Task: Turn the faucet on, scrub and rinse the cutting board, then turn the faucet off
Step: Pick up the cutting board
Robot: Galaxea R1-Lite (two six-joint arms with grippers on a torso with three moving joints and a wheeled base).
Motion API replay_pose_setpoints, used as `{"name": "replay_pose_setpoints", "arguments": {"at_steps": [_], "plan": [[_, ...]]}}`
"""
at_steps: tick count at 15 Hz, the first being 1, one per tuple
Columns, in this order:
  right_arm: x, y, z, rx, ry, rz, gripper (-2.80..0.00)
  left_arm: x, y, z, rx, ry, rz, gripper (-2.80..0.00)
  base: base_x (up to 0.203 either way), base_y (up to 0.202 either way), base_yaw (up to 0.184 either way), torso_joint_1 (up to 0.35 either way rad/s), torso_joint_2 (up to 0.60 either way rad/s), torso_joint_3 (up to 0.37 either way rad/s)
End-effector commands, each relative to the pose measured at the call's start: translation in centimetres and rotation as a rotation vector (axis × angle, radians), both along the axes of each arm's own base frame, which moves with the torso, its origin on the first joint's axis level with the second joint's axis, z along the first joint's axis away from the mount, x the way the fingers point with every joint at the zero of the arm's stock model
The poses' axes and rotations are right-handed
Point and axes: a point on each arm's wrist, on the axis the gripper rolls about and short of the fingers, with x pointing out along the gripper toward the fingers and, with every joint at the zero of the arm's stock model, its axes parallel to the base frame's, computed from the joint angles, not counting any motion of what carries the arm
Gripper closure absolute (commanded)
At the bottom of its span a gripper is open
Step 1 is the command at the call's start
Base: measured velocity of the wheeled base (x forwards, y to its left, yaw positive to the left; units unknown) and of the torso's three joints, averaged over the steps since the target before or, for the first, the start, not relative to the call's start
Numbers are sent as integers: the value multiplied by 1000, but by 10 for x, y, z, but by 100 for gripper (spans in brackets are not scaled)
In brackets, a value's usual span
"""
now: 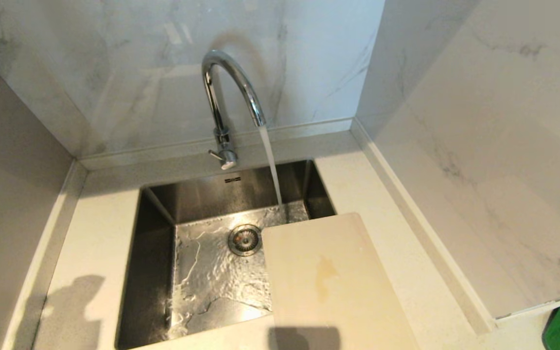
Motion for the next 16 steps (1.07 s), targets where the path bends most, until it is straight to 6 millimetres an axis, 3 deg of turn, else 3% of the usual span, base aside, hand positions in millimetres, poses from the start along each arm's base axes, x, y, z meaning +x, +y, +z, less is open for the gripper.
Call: {"name": "replay_pose_setpoints", "arguments": {"at_steps": [1,7,10,13,16], "plan": [[0,0,0,0,2,0,0,-45,-1,0,21,-149,2,0,0,0,0,0,0,0],[0,0,0,0,1,1,0,-112,-1,-19,27,-345,-18,0,0,0,0,0,0,0],[0,0,0,0,2,0,0,-139,-2,-42,71,-426,-31,0,0,0,0,0,0,0],[0,0,0,0,2,0,0,-148,-2,-74,123,-442,-46,0,0,0,0,0,0,0],[0,0,0,0,0,1,0,-140,-1,-110,138,-395,-54,0,0,0,0,0,0,0]]}}
